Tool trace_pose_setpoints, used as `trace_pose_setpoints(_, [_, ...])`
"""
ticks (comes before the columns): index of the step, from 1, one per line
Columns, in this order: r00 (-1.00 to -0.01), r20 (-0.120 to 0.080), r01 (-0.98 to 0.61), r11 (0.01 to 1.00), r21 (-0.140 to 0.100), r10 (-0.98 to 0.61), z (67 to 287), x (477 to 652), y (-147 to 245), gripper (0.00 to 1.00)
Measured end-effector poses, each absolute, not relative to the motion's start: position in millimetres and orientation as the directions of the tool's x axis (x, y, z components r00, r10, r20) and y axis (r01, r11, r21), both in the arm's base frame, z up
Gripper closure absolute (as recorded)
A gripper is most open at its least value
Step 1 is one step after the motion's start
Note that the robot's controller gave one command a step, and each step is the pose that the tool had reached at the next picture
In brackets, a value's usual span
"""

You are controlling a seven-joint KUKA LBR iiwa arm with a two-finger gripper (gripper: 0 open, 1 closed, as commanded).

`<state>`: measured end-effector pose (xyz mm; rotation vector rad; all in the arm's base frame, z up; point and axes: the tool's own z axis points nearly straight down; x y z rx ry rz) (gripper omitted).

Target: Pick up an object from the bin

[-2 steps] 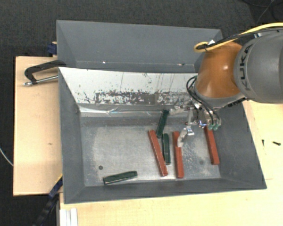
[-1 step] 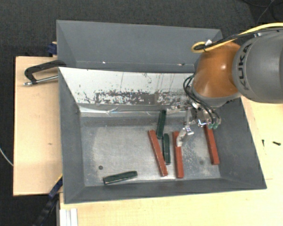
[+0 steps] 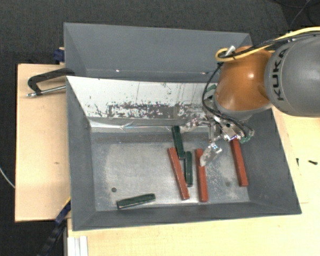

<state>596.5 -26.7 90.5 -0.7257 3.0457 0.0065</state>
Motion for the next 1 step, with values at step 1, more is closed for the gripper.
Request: trace_pose_setpoints(1, [-0.959,-0.010,-0.284,0.959,0.000,-0.284,90.4,595.2,-35.9,0.00])
